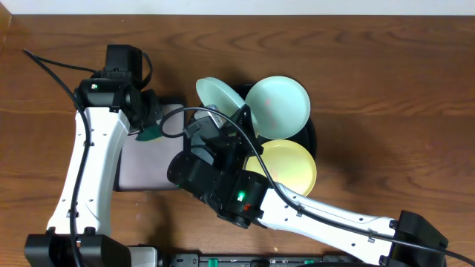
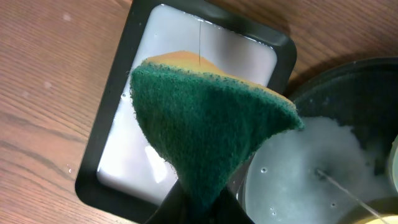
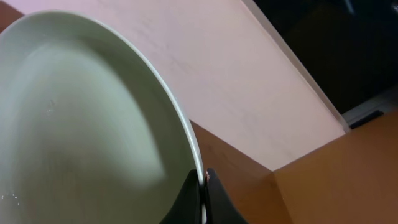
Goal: Clean dirty plates on tray and stack at the side
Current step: 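Grasp the left pale green plate rim with the right gripper and lift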
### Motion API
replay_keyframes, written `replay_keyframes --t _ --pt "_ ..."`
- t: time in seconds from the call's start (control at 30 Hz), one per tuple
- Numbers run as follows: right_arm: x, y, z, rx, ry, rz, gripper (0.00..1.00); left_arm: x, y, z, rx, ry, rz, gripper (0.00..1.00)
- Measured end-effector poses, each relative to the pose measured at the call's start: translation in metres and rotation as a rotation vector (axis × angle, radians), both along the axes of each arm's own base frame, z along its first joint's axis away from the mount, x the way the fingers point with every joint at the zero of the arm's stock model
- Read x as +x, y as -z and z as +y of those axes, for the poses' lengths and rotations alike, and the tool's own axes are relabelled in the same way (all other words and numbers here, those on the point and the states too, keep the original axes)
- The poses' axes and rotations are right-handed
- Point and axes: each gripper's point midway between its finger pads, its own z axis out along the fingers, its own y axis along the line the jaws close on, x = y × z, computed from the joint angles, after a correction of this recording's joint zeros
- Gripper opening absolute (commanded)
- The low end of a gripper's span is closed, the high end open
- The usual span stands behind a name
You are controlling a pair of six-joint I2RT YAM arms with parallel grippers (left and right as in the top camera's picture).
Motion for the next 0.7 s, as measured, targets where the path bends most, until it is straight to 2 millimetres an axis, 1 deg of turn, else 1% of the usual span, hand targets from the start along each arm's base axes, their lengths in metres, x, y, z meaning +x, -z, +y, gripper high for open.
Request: replay_keyframes --t 0.1,0.17,0.3,0.4,0.53,0.63,0.7 --pt "-0.001 0.009 0.001 -0.003 -0.024 0.037 0.01 0.0 0.0 0.0 0.0 0.0 0.0 0.07" --pt "-0.001 0.018 0.0 0.003 -0.039 0.078 0.01 0.0 0.0 0.0 0.0 0.0 0.0 0.08" --pt "0.008 0.05 -0.011 0.065 -0.046 0.23 0.01 0.0 0.0 0.0 0.0 0.0 0.0 0.08" --pt "0.019 0.081 -0.022 0.172 -0.044 0.395 0.01 0.0 0.0 0.0 0.0 0.0 0.0 0.07" --pt "0.031 0.11 -0.027 0.341 -0.057 0.59 0.01 0.0 0.0 0.0 0.0 0.0 0.0 0.07" --pt "0.036 0.122 -0.029 0.475 -0.082 0.716 0.01 0.0 0.0 0.0 0.0 0.0 0.001 0.07" --pt "0.04 0.121 -0.032 0.569 -0.103 0.779 0.01 0.0 0.0 0.0 0.0 0.0 0.001 0.08"
